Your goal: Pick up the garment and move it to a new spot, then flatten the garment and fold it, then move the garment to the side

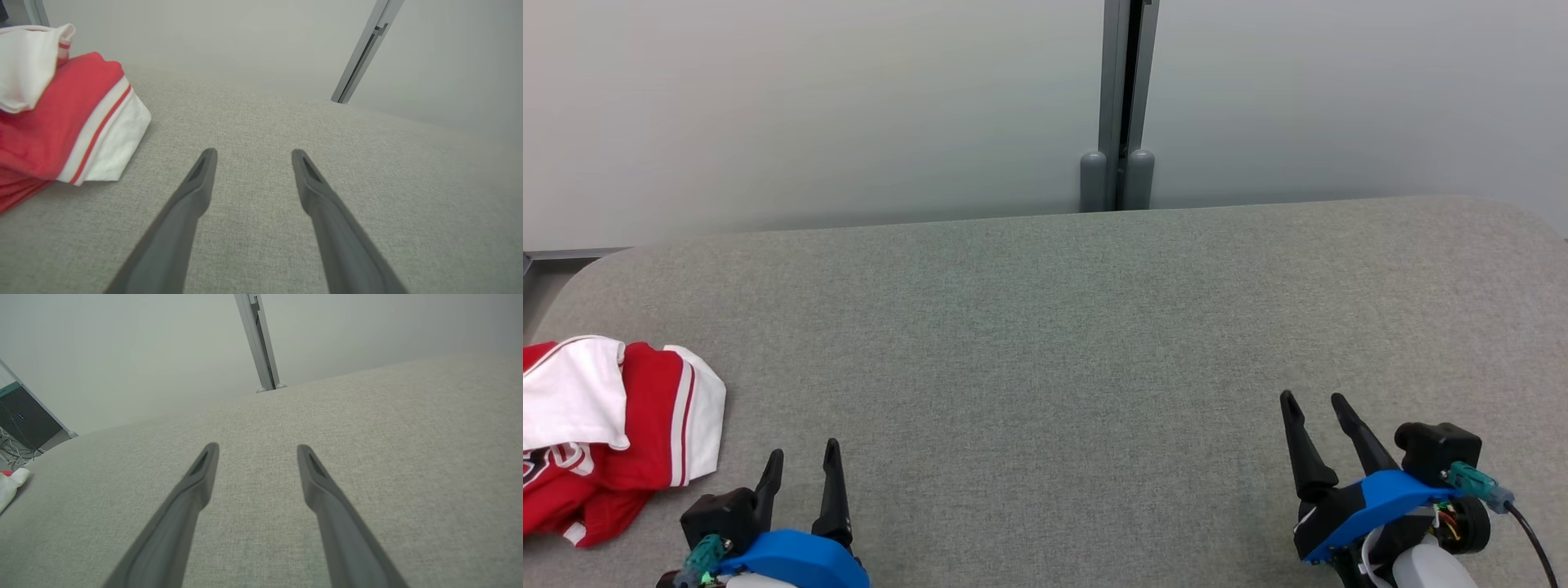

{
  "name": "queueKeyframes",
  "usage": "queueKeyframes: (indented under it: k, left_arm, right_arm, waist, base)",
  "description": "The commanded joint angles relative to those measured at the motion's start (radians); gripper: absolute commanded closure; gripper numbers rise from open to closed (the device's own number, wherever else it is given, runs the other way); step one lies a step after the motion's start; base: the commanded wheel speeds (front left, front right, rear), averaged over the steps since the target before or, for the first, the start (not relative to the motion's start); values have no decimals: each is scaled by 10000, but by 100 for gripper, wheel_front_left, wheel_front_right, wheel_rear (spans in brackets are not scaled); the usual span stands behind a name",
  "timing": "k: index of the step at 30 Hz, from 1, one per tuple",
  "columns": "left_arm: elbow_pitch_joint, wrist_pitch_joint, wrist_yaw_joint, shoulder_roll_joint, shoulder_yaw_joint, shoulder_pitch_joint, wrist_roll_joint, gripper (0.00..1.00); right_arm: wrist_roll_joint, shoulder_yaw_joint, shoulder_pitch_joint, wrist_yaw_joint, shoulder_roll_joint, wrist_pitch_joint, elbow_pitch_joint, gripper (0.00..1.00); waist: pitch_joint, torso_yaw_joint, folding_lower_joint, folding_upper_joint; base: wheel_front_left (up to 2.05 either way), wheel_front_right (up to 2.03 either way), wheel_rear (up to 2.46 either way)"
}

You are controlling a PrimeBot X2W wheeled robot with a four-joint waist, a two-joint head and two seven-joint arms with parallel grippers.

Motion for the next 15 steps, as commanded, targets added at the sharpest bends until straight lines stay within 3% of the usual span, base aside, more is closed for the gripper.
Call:
queueKeyframes:
  k: [1, 15]
  left_arm:
    - [-17, -83, 51, 6, -28, -37, 214, 0]
    - [-198, -371, 242, -90, 145, 132, 1234, 0]
  right_arm:
    - [-217, -12, -23, 20, 6, -92, 14, 0]
    - [-1594, -323, 160, 14, 220, -380, -207, 0]
  waist:
    - [0, 2, 0, 0]
    - [18, -8, 0, 0]
  base:
    - [0, 0, 0]
    - [0, 0, 0]
